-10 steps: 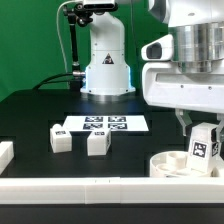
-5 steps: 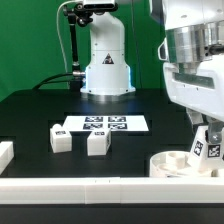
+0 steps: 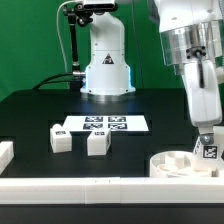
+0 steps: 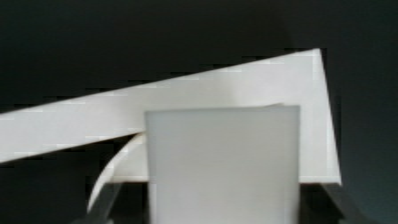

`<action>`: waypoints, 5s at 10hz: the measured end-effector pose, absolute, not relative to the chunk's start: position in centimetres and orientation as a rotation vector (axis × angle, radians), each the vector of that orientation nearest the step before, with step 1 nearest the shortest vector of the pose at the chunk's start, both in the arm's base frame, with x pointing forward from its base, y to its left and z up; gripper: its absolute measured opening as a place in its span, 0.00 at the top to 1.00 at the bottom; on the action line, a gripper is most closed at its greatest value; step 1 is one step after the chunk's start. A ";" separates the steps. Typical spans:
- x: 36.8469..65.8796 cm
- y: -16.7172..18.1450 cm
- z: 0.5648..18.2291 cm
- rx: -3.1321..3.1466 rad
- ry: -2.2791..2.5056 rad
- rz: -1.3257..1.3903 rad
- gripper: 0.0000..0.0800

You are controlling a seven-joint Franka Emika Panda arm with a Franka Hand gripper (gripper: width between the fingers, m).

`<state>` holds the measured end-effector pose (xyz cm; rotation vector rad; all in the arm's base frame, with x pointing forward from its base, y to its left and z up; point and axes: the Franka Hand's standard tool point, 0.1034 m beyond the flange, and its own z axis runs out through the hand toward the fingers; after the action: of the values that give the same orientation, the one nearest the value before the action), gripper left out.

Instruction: Assemble stool

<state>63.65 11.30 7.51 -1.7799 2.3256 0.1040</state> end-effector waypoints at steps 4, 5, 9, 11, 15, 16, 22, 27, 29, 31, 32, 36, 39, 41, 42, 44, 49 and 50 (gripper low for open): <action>63.8 11.2 7.6 -1.584 2.446 0.145 0.57; 63.7 11.3 7.5 -1.529 2.480 0.157 0.57; 63.5 11.2 7.8 -1.668 2.400 0.162 0.23; 63.9 9.5 9.2 -1.850 2.247 0.114 0.19; 64.3 6.1 10.0 -2.121 2.021 0.041 0.19; 64.3 6.3 10.0 -2.127 2.014 0.042 0.19; 62.0 3.0 8.5 -2.542 1.535 0.010 0.19; 61.7 2.6 8.3 -2.684 1.280 -0.021 0.19; 61.4 2.2 8.0 -2.850 0.979 -0.047 0.19; 60.5 0.7 7.2 -3.016 0.572 -0.090 0.19; 59.7 0.1 6.5 -3.055 0.438 -0.106 0.19; 59.3 -0.9 6.0 -3.106 0.117 -0.131 0.19; 57.4 -3.6 5.2 -3.122 0.130 -0.114 0.19; 55.6 -6.1 4.4 -3.134 0.178 -0.094 0.19; 55.2 -6.4 4.1 -3.134 0.192 -0.076 0.19; 55.2 -6.2 4.1 -3.128 0.189 -0.051 0.19; 53.4 -5.9 3.5 -3.023 0.295 0.412 0.19; 52.6 -5.7 3.3 -2.998 0.310 0.521 0.19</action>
Offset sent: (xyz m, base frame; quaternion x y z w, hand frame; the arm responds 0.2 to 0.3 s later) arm 0.0017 -0.0069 -0.0022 -0.0010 -0.0203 0.1589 0.9871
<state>52.58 -5.68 3.33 -2.9980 0.3095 0.5205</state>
